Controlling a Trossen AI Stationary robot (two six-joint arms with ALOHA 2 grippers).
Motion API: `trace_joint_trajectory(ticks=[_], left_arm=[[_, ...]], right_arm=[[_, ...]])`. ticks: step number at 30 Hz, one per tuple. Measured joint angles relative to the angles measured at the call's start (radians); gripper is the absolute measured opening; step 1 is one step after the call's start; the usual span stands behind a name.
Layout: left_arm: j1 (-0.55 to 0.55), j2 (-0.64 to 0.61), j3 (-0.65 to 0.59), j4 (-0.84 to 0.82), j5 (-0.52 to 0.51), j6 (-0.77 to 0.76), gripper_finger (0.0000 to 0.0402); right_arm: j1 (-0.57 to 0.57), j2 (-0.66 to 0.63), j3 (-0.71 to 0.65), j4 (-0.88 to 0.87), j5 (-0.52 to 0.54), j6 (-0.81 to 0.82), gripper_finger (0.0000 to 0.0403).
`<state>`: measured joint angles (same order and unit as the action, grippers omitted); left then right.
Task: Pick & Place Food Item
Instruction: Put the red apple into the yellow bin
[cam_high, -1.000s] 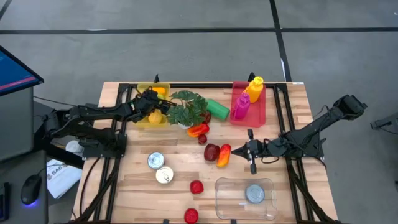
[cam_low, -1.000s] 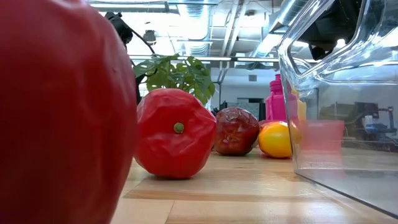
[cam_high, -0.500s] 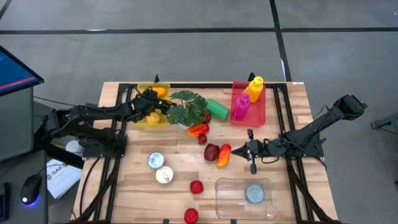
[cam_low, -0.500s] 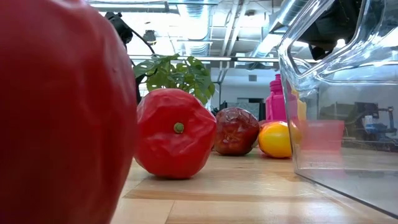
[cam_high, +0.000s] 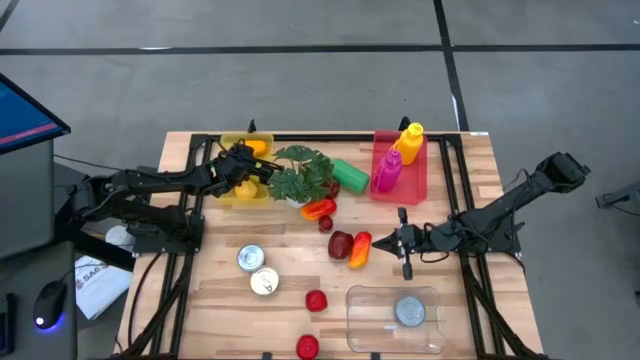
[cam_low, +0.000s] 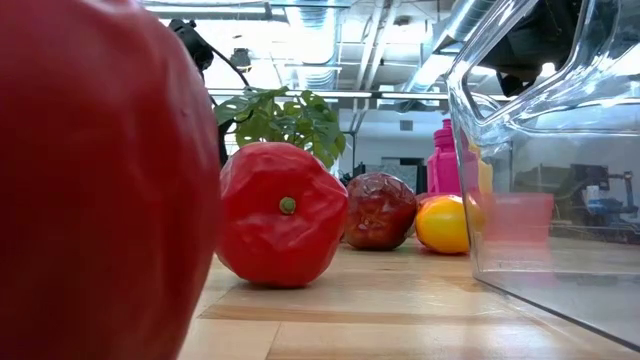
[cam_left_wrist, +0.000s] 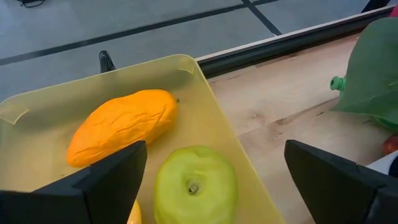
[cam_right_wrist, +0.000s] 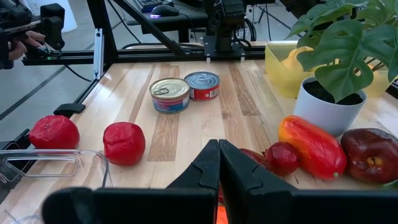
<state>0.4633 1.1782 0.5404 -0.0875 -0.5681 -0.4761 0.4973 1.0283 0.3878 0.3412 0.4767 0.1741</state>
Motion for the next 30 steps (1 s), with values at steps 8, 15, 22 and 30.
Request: trace_joint_trajectory(ticks=[8, 15, 22, 30], left_arm=[[-0.029, -0.104, 0.0, 0.0, 0.001, 0.081, 0.0365], [-0.076, -0.275, 0.0, -0.015, 0.001, 0.102, 0.0364], [-0.164, -0.392, 0.0, -0.136, 0.0, 0.104, 0.0364], [-0.3, -0.411, 0.0, -0.159, 0.001, 0.103, 0.0364]], right_arm=[[0.0, 0.0, 0.0, -0.01, 0.0, 0.002, 0.0], [0.0, 0.0, 0.0, -0.026, 0.0, 0.001, 0.0], [-0.001, 0.0, 0.0, -0.027, 0.0, -0.001, 0.0], [-0.001, 0.0, 0.0, -0.044, 0.001, -0.001, 0.0]])
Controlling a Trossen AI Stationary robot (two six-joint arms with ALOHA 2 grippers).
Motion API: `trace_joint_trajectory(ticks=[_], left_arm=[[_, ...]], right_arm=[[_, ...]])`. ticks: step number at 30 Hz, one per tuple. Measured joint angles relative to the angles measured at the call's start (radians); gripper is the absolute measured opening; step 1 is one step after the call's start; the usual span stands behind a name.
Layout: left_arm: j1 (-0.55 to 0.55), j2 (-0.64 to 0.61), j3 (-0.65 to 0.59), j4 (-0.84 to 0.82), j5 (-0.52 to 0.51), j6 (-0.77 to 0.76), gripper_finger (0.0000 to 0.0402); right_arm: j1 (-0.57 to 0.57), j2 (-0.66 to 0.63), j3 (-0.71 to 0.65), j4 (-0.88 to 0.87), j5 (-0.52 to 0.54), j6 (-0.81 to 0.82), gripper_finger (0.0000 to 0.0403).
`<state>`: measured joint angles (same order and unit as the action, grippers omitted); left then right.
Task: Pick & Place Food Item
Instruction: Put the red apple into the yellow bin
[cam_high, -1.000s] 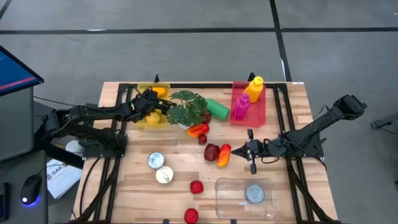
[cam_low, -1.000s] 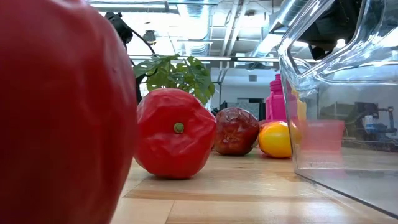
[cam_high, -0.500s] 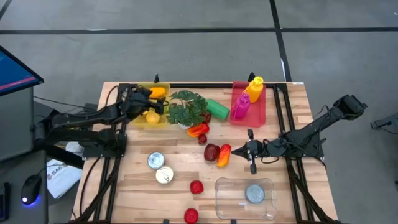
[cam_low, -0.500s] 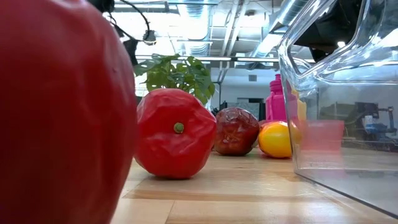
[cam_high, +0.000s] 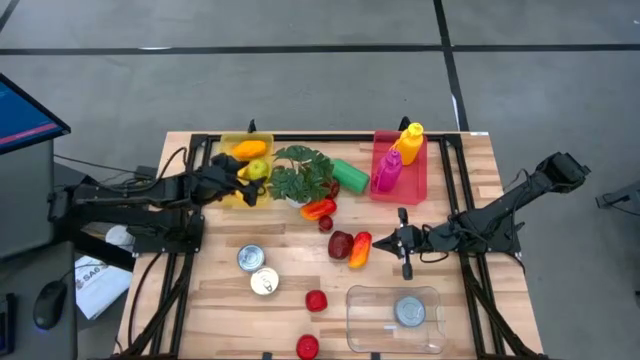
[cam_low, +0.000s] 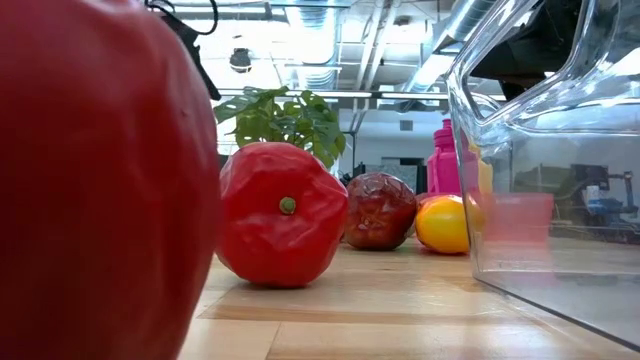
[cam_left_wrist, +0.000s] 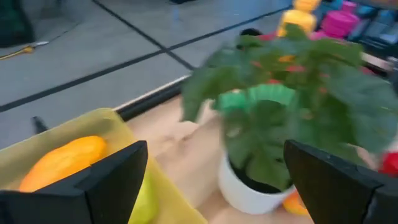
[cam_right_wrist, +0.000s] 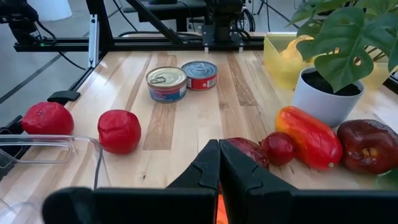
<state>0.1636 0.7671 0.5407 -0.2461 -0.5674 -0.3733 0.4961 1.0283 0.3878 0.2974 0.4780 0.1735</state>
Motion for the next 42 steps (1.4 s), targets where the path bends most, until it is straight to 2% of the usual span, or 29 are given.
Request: trace_joint_trajectory(ticks=[10, 20, 30, 42], left_arm=[[-0.213, 0.05, 0.001, 0.015, 0.0, -0.058, 0.0364], [-0.425, 0.241, 0.0, 0.175, 0.001, -0.052, 0.0364], [-0.528, 0.414, 0.0, 0.423, 0.0, -0.051, 0.0364], [-0.633, 0.501, 0.0, 0.586, 0.0, -0.05, 0.0364]], right_arm=[[0.0, 0.0, 0.0, 0.002, 0.003, 0.0, 0.0], [-0.002, 0.0, 0.0, 0.003, 0.003, 0.002, 0.0], [-0.001, 0.0, 0.0, 0.003, 0.003, 0.002, 0.0], [-0.001, 0.0, 0.0, 0.004, 0.002, 0.003, 0.0]])
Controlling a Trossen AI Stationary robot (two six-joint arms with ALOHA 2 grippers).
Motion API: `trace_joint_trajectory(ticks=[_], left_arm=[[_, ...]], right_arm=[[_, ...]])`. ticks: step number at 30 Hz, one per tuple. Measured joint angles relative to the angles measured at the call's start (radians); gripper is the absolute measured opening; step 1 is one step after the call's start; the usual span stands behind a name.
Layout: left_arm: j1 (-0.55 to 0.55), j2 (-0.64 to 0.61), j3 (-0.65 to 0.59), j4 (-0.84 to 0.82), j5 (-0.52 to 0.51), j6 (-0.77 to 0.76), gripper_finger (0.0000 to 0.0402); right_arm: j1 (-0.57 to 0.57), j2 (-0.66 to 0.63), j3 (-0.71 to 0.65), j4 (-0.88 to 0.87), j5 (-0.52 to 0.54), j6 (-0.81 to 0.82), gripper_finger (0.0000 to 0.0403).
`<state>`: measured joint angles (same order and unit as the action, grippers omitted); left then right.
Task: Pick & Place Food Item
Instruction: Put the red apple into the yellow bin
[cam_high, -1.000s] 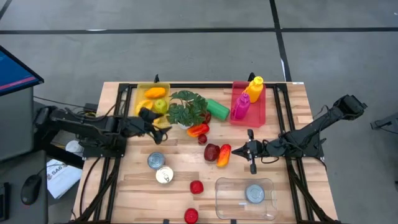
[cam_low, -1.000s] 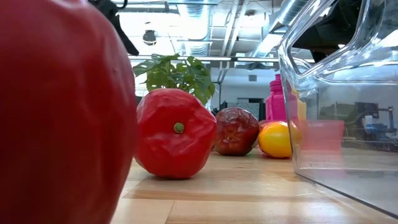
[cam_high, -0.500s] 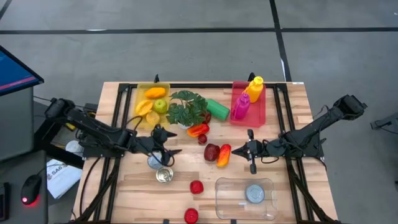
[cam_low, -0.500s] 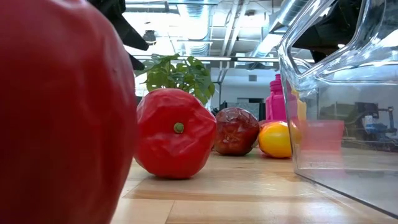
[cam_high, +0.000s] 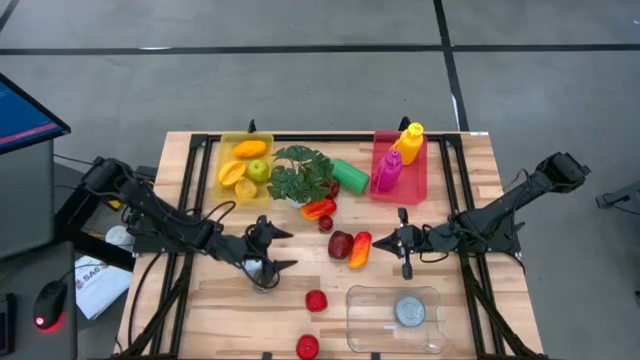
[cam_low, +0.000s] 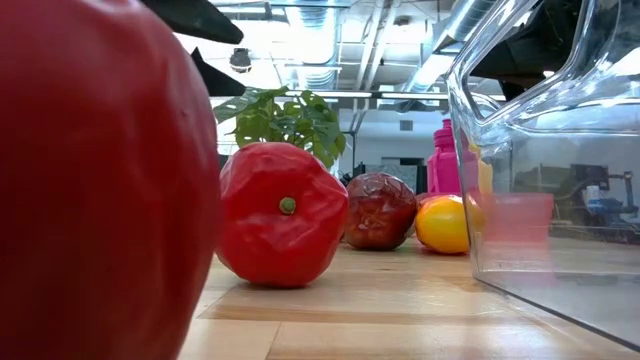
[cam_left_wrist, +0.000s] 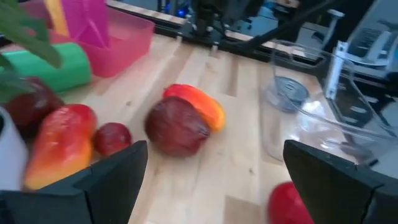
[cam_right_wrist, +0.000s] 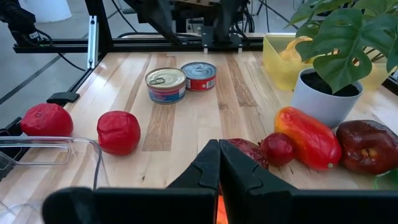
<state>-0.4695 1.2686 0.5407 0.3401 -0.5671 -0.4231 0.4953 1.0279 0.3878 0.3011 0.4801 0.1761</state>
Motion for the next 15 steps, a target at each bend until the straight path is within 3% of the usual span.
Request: trace_joint_trajectory(ticks=[8, 15], left_arm=[[-0.069, 0.08, 0.0, 0.166, 0.0, 0.01, 0.0364], [-0.13, 0.19, 0.0, 0.44, -0.001, 0.182, 0.0364]], right_arm=[[0.0, 0.0, 0.0, 0.084, 0.0, 0.0, 0.0], [0.002, 0.003, 0.0, 0.105, 0.0, 0.0, 0.0]])
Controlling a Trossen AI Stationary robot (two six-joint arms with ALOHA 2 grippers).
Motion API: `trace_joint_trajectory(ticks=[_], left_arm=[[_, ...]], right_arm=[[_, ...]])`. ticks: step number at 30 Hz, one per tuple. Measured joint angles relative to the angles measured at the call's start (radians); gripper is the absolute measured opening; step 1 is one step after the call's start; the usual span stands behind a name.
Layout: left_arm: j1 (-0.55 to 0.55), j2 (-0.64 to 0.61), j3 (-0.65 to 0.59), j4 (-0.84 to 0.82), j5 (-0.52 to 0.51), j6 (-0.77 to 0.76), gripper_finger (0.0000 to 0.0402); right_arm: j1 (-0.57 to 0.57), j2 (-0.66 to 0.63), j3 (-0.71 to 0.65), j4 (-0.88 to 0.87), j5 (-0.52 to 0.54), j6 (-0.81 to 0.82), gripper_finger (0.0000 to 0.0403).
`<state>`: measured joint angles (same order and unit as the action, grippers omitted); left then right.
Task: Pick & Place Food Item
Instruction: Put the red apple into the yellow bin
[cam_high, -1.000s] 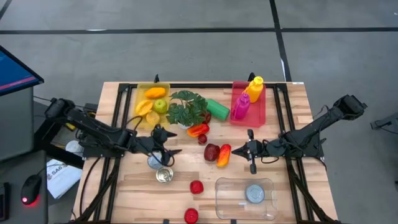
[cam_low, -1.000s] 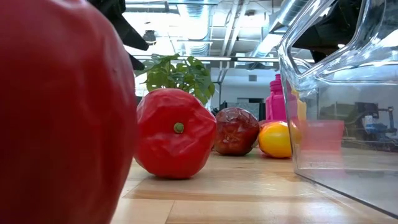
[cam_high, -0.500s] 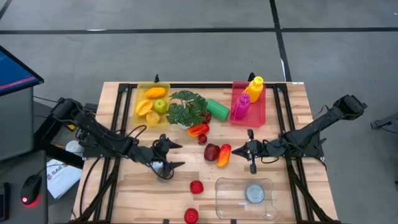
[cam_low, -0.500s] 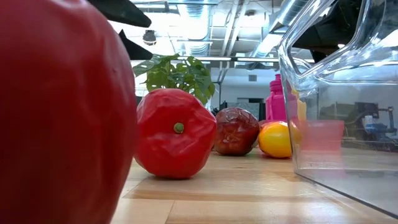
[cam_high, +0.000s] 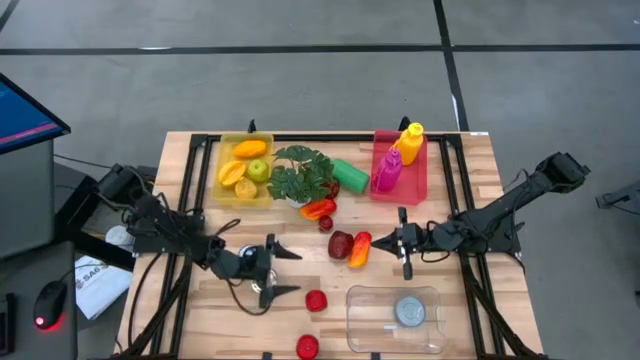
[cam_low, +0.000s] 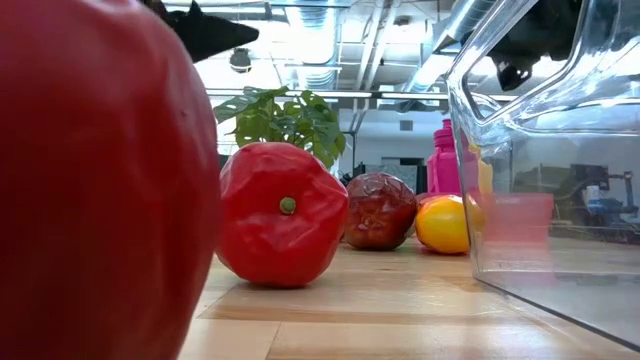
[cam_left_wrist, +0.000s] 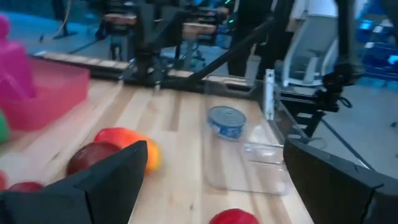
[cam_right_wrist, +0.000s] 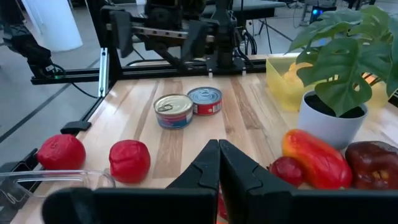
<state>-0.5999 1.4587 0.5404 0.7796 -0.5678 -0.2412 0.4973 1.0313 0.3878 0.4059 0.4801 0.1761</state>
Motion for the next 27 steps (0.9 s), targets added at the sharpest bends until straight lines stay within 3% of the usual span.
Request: trace_joint_trajectory(ticks=[13, 19, 27], left_arm=[[-0.042, 0.156, 0.054, 0.075, 0.0, 0.058, 0.0364], [-0.031, 0.19, 0.124, 0.073, 0.0, 0.158, 0.0364], [-0.028, 0.184, 0.16, 0.076, 0.0, 0.166, 0.0364]], right_arm=[[-0.027, 0.01, 0.0, -0.001, 0.0, -0.002, 0.0], [-0.027, 0.01, 0.0, 0.0, 0.0, 0.0, 0.0], [-0.026, 0.01, 0.0, -0.001, 0.0, 0.0, 0.0]])
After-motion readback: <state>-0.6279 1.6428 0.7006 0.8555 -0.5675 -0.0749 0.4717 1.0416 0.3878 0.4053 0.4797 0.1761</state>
